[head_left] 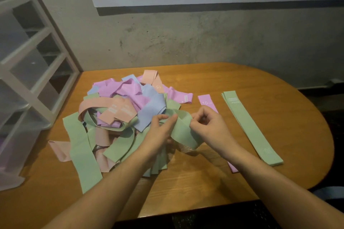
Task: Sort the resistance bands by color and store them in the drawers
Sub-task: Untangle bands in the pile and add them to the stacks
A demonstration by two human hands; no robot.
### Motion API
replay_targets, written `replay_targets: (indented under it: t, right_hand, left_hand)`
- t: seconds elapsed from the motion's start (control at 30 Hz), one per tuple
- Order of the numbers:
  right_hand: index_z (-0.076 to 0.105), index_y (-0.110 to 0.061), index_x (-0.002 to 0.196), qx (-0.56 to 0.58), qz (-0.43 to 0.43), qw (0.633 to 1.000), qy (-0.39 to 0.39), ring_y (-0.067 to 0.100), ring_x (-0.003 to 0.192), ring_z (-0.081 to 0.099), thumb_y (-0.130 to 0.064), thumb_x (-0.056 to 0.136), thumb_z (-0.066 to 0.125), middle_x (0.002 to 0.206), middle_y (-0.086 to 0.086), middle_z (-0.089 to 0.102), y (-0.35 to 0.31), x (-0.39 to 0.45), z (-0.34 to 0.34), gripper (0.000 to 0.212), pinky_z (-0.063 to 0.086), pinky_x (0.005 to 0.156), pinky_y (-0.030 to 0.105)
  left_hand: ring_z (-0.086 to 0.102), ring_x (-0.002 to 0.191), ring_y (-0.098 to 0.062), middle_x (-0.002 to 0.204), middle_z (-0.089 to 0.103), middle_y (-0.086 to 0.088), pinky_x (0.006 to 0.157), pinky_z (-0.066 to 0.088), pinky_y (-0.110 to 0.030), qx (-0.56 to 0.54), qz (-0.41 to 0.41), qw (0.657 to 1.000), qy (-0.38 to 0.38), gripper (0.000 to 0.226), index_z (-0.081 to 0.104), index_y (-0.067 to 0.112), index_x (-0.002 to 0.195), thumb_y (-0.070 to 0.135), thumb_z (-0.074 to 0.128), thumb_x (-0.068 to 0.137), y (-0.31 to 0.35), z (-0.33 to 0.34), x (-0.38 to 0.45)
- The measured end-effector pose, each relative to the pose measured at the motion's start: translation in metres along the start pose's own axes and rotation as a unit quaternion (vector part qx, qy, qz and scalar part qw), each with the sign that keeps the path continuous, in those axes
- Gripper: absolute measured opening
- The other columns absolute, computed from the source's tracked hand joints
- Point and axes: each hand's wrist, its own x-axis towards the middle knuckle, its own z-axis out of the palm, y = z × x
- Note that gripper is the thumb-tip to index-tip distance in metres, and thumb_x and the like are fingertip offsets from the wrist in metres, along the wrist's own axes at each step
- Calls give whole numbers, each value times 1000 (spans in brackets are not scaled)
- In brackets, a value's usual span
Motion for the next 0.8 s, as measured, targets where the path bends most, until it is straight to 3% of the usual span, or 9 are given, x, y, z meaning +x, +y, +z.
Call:
replay_targets:
  t: [0.17, 0.23, 0.33, 0.43, 0.53, 0.63, 0.73, 0.8]
  right_hand:
    - [47, 5, 79, -30, -39, 999, -17, 12, 79, 62, 5, 84, 66, 93, 1, 72, -4, -13, -18, 20, 47, 62, 21]
    - [45, 4, 77, -45, -41, 998, -27, 17, 82, 62, 5, 83, 67, 94, 0, 71, -3, -17, -26, 22, 47, 63, 25]
    - [43, 0, 76, -57, -25, 998, -26, 11, 73, 57, 3, 81, 68, 90, 9, 67, 0, -22, -35, 26, 45, 63, 29]
    - [47, -13, 85, -37, 2, 999, -20, 14, 69, 47, -8, 77, 66, 80, 15, 56, 9, -24, -42, 21, 39, 61, 31]
    - [46, -31, 111, 20, 63, 997, -49, 15, 67, 46, -6, 79, 59, 72, 4, 52, 14, -25, -43, 43, 38, 60, 28]
    - [51, -34, 115, 4, 107, 993, -42, 12, 59, 44, 0, 94, 46, 66, 1, 48, 15, -25, -39, 41, 35, 54, 26]
    - [57, -27, 100, 33, 156, 987, -27, 11, 58, 43, -10, 98, 41, 65, -4, 52, 14, -21, -34, 23, 31, 52, 27]
    - [56, -24, 106, 97, 195, 975, -39, 12, 61, 49, -27, 98, 43, 72, -3, 58, 14, -16, -28, 15, 36, 57, 28]
  left_hand:
    - [71, 84, -25, 110, 72, -13, 66, 54, -36, -214, -88, 973, -20, 58, 46, 13, 138, 22, 75, 88, 6, 14, 12]
    - [73, 88, -26, 112, 72, -16, 66, 60, -37, -265, -92, 959, -29, 52, 48, 13, 138, 6, 68, 91, 9, 15, 16]
    - [71, 90, -26, 109, 69, -17, 72, 61, -38, -313, -65, 947, -25, 39, 52, 16, 125, -7, 55, 93, 21, 18, 13]
    - [65, 98, -31, 115, 62, -19, 85, 54, -41, -316, -40, 948, -24, 41, 52, 17, 124, -8, 46, 91, 31, 16, 9]
    - [59, 102, -33, 111, 60, -20, 97, 47, -45, -310, -10, 950, -32, 43, 54, 14, 119, -9, 39, 87, 39, 12, 2]
    - [61, 90, -26, 97, 65, -14, 82, 47, -39, -279, 43, 956, -77, 39, 58, 16, 106, -8, 42, 80, 47, 13, -8]
    - [52, 91, -30, 99, 60, -16, 73, 41, -37, -202, 89, 971, -86, 41, 65, 24, 94, -3, 47, 69, 48, 17, -18]
    - [45, 88, -29, 98, 54, -14, 66, 38, -34, -144, 121, 977, -98, 43, 68, 28, 87, 0, 45, 63, 46, 21, -26]
